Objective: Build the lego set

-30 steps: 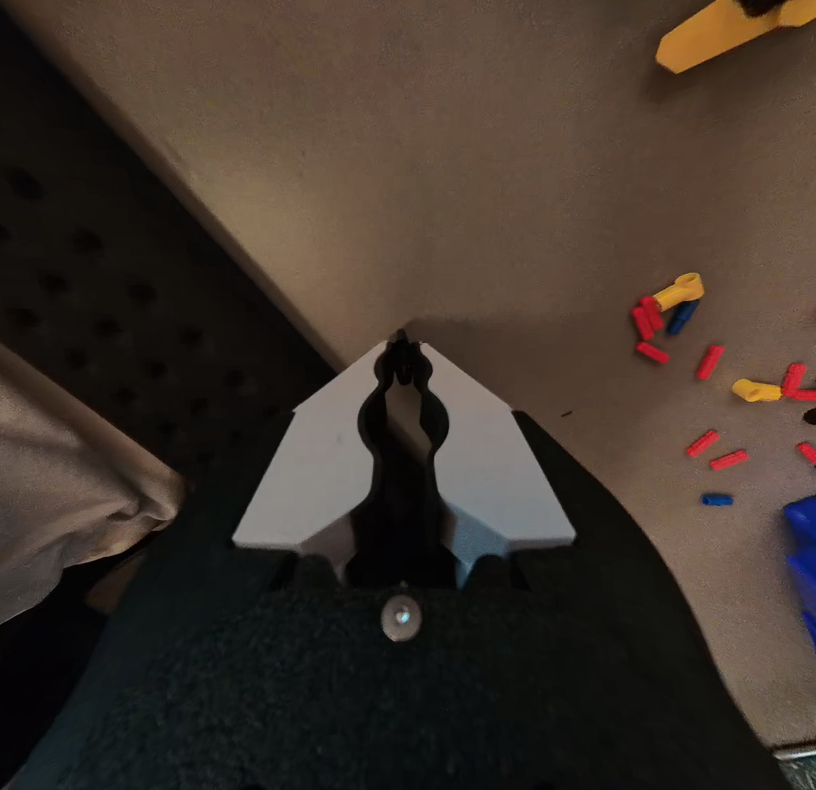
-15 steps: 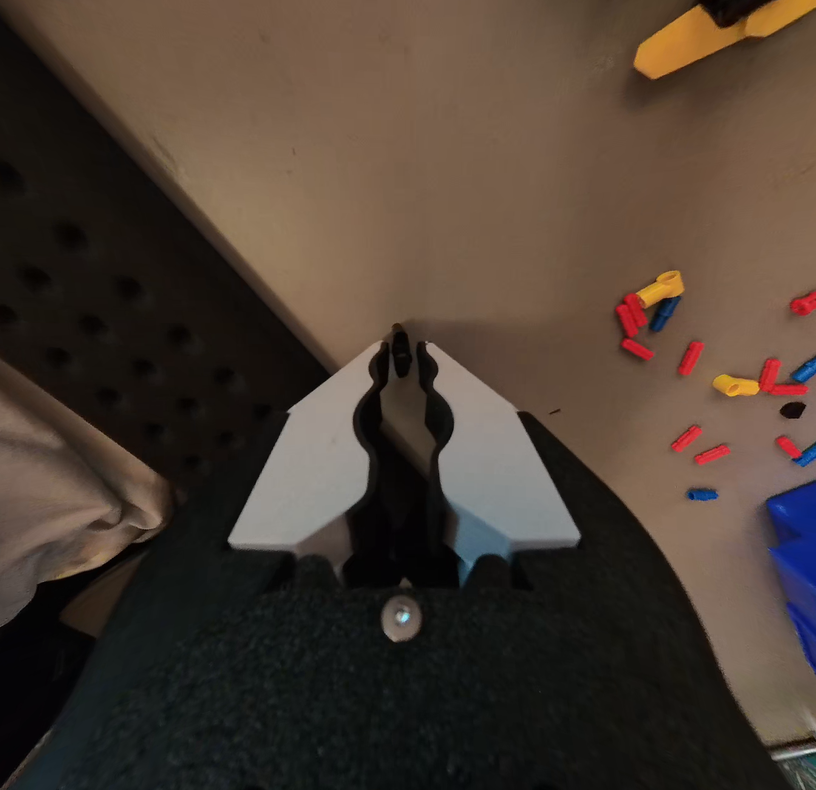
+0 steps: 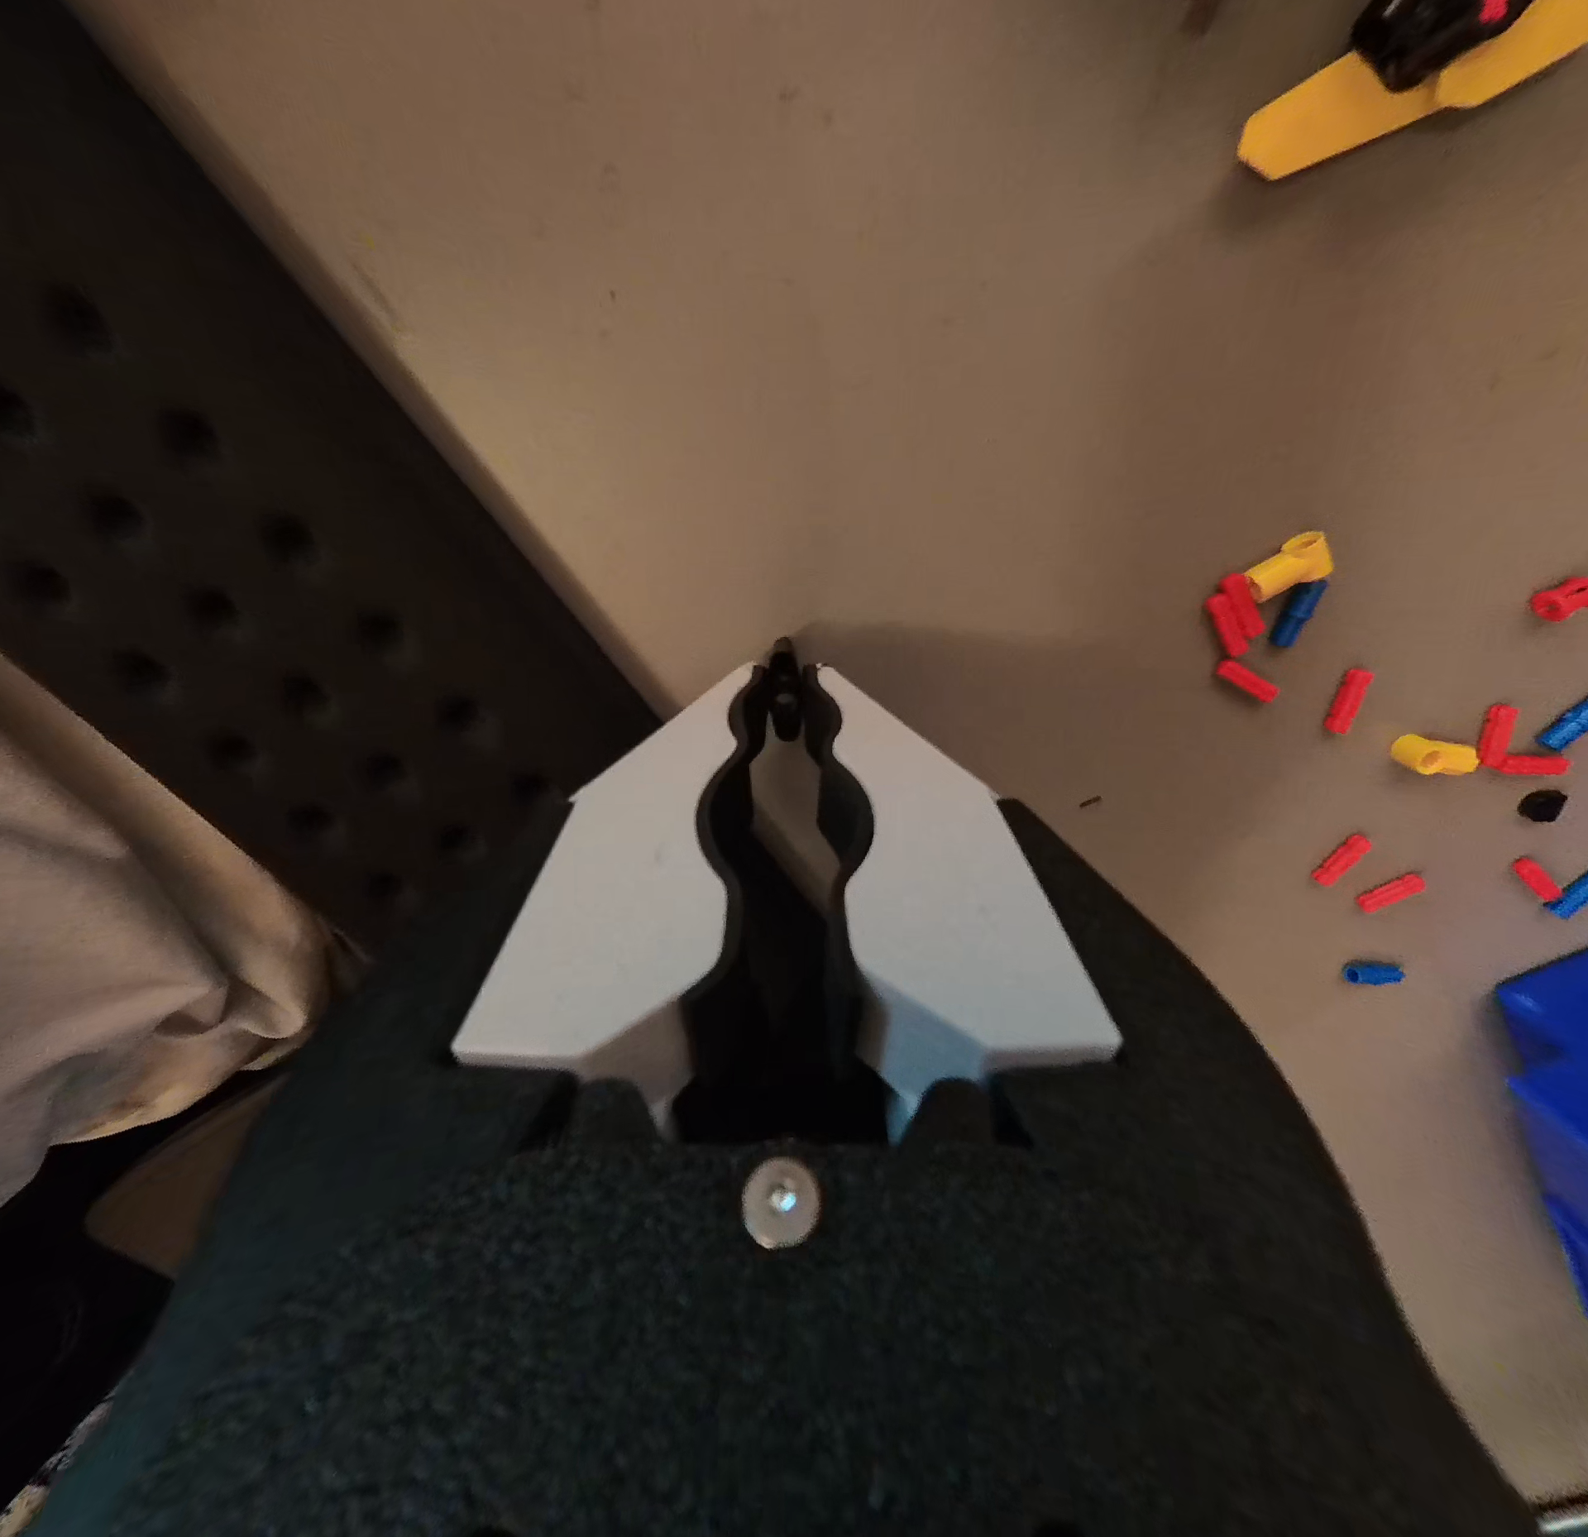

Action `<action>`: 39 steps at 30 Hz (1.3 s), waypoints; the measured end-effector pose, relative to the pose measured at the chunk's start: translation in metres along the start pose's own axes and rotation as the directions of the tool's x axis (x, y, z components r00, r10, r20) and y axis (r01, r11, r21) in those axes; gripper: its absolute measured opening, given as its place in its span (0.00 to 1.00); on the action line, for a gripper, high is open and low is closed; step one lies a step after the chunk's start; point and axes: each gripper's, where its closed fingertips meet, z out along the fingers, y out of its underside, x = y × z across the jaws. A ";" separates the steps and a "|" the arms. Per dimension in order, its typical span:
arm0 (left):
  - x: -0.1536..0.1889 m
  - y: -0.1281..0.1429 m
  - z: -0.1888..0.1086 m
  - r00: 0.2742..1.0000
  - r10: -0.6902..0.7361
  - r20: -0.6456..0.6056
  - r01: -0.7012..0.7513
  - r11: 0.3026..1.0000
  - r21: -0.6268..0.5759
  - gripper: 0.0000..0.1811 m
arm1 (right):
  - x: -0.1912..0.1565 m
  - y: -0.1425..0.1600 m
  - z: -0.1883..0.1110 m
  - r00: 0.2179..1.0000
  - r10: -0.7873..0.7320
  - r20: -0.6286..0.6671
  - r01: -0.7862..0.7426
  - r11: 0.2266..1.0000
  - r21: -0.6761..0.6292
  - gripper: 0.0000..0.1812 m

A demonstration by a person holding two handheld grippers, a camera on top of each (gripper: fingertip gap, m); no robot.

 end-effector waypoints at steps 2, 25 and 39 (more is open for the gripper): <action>0.000 0.000 0.000 1.000 0.001 -0.001 -0.001 1.000 0.000 0.04 | 0.001 0.003 -0.001 1.000 -0.006 -0.009 0.006 1.000 -0.009 0.05; -0.002 -0.003 -0.002 1.000 -0.006 0.007 0.006 1.000 0.017 0.04 | -0.002 -0.020 -0.015 1.000 0.004 -0.021 -0.001 0.992 0.125 0.04; -0.010 -0.026 -0.017 0.990 0.081 0.117 -0.097 0.984 0.147 0.04 | -0.071 -0.255 -0.093 0.951 0.285 0.120 -0.239 0.432 0.869 0.03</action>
